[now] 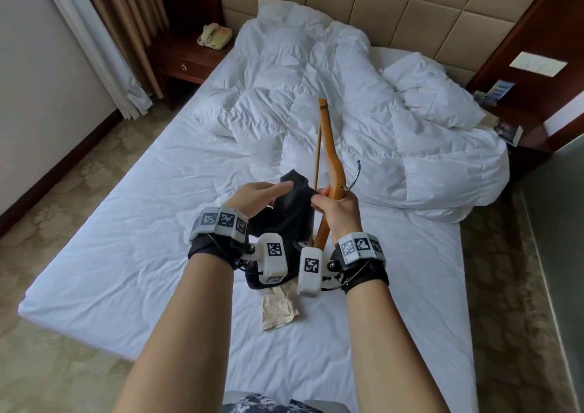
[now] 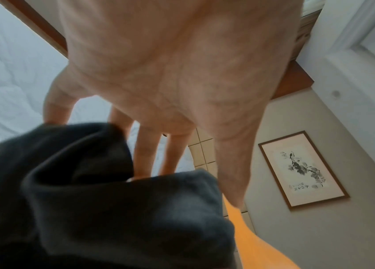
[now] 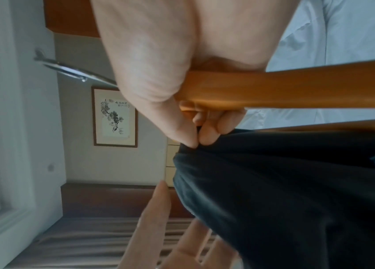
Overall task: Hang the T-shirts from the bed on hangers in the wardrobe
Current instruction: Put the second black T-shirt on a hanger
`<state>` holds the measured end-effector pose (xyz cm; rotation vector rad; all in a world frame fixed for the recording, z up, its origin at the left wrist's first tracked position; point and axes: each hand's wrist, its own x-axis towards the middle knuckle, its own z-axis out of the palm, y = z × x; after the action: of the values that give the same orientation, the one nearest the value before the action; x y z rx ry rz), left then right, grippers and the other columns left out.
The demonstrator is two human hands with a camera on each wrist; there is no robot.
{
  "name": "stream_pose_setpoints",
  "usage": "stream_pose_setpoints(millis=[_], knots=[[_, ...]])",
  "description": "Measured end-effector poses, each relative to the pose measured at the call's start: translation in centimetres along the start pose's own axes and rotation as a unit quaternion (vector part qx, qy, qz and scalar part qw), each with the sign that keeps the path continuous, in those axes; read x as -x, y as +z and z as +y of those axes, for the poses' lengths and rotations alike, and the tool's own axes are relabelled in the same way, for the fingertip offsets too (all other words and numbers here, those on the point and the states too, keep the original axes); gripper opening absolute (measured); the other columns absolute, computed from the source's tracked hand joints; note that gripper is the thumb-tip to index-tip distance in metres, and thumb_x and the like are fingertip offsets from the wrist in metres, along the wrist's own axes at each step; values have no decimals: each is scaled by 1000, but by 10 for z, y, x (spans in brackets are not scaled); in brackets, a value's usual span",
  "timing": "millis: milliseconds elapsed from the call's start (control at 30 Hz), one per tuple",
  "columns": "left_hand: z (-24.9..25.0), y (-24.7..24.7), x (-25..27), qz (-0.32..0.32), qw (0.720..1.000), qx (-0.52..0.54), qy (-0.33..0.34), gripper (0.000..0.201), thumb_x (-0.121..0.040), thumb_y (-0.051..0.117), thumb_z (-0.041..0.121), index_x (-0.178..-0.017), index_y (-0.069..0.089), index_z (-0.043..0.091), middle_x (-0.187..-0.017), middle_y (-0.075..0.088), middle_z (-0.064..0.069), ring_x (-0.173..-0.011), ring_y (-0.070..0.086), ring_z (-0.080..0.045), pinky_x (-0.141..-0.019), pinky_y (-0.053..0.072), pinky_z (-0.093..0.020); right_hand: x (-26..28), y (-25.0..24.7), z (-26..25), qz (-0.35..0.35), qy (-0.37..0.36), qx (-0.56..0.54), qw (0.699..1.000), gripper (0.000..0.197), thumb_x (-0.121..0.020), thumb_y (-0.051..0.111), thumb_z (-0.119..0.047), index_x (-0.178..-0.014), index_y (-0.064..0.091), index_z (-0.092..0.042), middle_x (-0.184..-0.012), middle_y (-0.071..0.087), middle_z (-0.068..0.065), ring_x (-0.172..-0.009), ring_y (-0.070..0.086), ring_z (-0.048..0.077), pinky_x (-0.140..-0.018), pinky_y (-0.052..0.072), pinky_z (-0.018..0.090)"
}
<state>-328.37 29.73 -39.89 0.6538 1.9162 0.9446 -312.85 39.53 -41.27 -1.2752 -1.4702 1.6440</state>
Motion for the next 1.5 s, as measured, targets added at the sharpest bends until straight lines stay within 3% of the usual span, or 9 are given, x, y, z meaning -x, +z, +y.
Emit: stream_pose_setpoints(millis=[167,333,500,600,700,867,1233,1333,1500], knots=[[-1,6,-2,27,993,10,111,6,-89,67,23,-89,71,18,-84,71,-14,-76,62,-21,-76,47,-33,5,2,-3,-21,-10,34,999,23,-70,74,-2,-66,56,-15,-71,64,10,-71,64,32,-86,58,47],[0,6,-6,98,979,98,150,26,-83,48,6,-76,67,23,-73,67,-4,-76,65,-27,-81,53,-47,5,-3,-3,-49,-13,66,997,22,-75,75,-1,-71,56,-12,-59,57,2,-55,55,15,-67,52,33],[17,9,9,75,968,175,166,33,-87,29,-13,-72,53,2,-66,69,-5,-65,71,-22,-61,55,-27,7,-3,0,-66,16,66,995,19,-86,74,-22,-76,60,-12,-57,56,-1,-53,53,10,-68,48,27],[21,8,13,36,966,201,159,33,-89,31,-11,-71,53,5,-70,69,-11,-60,66,-13,-55,49,-18,7,1,1,-78,18,45,996,16,-85,75,-16,-85,63,-5,-75,70,-9,-63,64,6,-69,51,22],[24,7,18,14,964,215,156,33,-90,32,-9,-69,52,7,-73,65,-16,-60,65,-15,-53,48,-18,5,10,2,-118,21,23,993,25,-77,80,-7,-87,57,-3,-106,76,1,-92,74,29,-87,59,41],[22,2,17,24,959,236,156,34,-89,33,-8,-67,52,10,-72,61,-17,-63,58,-20,-53,46,-18,9,22,1,-111,31,66,991,19,-76,80,-9,-82,63,-2,-88,73,21,-90,71,40,-94,56,52],[-12,-17,-9,281,957,60,40,25,-82,43,7,-59,44,14,-59,34,-5,-61,33,-21,-56,25,-30,6,19,-2,-6,-13,12,1000,18,-78,71,1,-73,56,-10,-59,56,-1,-56,54,12,-66,51,27],[-10,-14,-8,235,971,34,4,29,-87,48,14,-59,39,14,-57,31,-2,-60,32,-24,-53,22,-31,5,17,-7,-9,-22,-14,1000,20,-79,70,3,-72,55,-9,-64,57,5,-55,53,12,-65,50,26],[0,-7,-1,30,999,1,30,43,-92,58,51,-92,72,10,-70,60,-2,-69,55,-19,-63,38,-28,7,18,-11,-30,-45,-23,998,22,-81,70,6,-70,57,-9,-69,63,4,-57,57,9,-64,51,21]])
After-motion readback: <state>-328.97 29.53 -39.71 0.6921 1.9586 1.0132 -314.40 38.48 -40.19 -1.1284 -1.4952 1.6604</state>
